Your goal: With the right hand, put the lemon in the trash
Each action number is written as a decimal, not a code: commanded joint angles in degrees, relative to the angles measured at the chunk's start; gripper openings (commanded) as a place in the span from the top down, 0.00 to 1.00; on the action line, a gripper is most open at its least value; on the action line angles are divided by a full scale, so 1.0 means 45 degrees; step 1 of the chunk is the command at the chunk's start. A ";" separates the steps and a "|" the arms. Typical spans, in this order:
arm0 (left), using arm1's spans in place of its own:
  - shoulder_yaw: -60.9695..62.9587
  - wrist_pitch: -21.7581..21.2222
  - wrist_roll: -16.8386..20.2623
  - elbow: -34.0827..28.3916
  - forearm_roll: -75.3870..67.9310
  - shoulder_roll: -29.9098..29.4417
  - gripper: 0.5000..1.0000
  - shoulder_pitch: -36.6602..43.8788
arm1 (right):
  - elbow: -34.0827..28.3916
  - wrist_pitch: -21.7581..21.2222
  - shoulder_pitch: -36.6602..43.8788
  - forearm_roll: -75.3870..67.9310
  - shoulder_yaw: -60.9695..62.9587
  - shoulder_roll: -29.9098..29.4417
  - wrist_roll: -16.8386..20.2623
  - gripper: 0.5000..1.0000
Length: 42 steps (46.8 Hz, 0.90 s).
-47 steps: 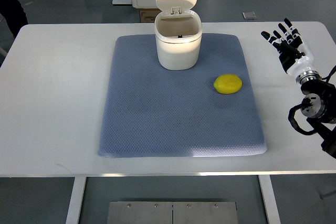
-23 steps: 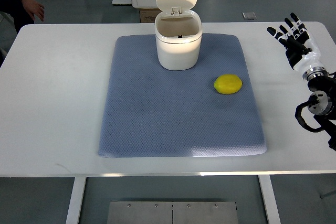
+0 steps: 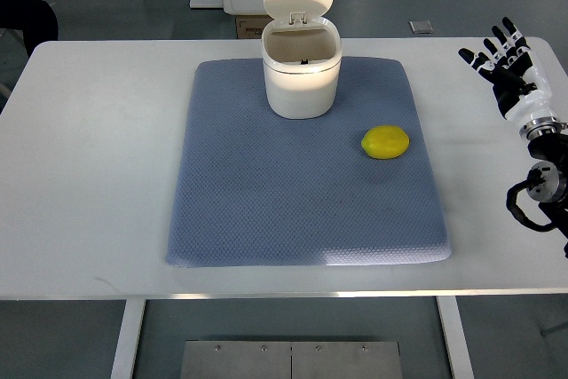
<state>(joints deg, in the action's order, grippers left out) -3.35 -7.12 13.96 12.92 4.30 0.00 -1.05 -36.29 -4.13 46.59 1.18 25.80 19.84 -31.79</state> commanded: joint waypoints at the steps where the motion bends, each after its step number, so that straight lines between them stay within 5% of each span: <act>1: 0.0001 -0.0001 0.0003 0.0001 0.0001 0.0000 0.00 -0.0001 | 0.0037 0.0000 0.0116 0.0070 -0.0789 0.0044 -0.0065 0.00; 17: 0.0001 -0.0001 0.0003 0.0001 0.0001 0.0000 0.00 -0.0001 | -0.0256 0.0000 0.0057 0.1670 -0.1123 0.0786 -0.0104 0.00; 29: 0.0001 -0.0001 0.0003 0.0001 0.0001 0.0000 0.00 -0.0001 | -0.2989 0.0058 0.0213 0.2726 -0.2254 0.2504 -0.0260 0.00; 42: 0.0001 -0.0001 0.0003 0.0001 0.0001 0.0000 0.00 -0.0001 | -0.3830 0.0429 0.0565 0.4815 -0.3603 0.3130 -0.0299 0.00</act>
<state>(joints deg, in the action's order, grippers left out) -3.33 -7.12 13.98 12.92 4.30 0.00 -1.05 -52.99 -2.59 49.15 21.33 10.26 33.78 -33.06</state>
